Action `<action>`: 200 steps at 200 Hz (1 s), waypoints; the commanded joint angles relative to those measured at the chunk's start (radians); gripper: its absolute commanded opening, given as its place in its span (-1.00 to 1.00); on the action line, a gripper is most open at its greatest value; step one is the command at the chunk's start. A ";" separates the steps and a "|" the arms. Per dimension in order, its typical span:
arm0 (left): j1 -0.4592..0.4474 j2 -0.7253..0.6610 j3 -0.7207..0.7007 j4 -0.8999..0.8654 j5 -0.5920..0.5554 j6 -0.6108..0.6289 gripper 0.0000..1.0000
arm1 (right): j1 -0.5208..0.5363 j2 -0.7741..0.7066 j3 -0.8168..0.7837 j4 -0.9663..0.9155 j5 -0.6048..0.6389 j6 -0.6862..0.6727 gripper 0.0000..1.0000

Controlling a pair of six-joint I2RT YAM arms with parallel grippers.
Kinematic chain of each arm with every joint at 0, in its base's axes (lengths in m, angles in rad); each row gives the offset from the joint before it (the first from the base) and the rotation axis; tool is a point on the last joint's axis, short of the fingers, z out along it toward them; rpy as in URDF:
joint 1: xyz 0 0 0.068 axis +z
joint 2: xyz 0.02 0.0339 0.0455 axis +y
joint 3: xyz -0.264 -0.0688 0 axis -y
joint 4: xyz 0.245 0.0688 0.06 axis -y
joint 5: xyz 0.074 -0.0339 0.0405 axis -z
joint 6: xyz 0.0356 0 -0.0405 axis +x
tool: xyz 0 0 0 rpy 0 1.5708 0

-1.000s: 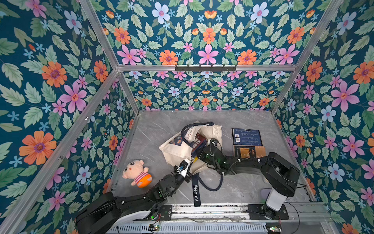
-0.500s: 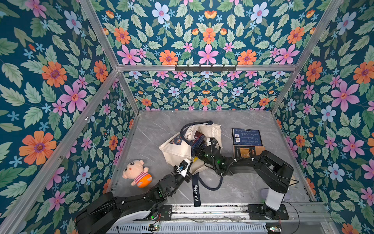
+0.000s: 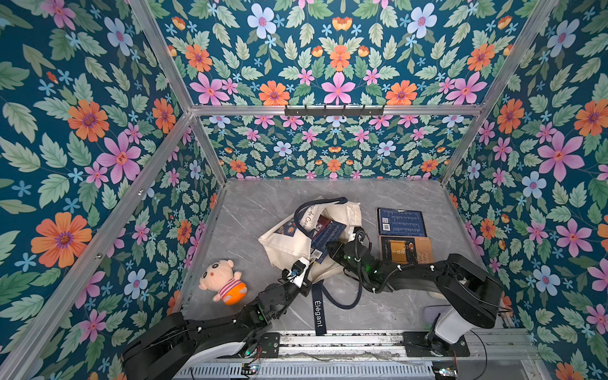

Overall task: Take out the books from the canvas bag
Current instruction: Pick up the book from the canvas bag.

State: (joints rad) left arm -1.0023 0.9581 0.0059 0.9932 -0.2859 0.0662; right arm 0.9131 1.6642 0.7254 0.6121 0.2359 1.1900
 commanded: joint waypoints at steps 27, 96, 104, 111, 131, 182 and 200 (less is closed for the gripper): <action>-0.001 0.003 -0.009 0.071 0.006 0.009 -1.00 | -0.003 0.090 0.021 0.140 -0.026 -0.029 0.05; -0.001 -0.002 -0.011 0.073 0.000 0.009 -1.00 | -0.003 0.104 -0.011 0.269 -0.001 -0.018 -0.68; -0.001 -0.002 -0.011 0.073 0.000 0.009 -1.00 | -0.002 0.079 -0.027 0.253 0.014 -0.008 -0.82; 0.000 -0.004 -0.011 0.072 -0.004 0.009 -1.00 | -0.002 0.055 -0.040 0.236 0.029 -0.008 -0.90; -0.001 -0.005 -0.008 0.065 -0.021 0.007 -1.00 | -0.002 -0.039 -0.070 0.165 0.045 -0.012 -1.00; -0.001 -0.008 0.002 0.034 -0.078 -0.003 -1.00 | -0.002 -0.285 -0.209 0.101 0.078 -0.076 -1.00; -0.001 -0.006 0.006 0.019 -0.098 -0.002 -1.00 | -0.002 -0.392 -0.248 0.063 0.092 -0.104 -1.00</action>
State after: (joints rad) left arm -1.0031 0.9531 0.0067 0.9867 -0.3313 0.0586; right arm 0.9100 1.3705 0.5095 0.6903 0.2802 1.1389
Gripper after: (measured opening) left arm 0.058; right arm 0.111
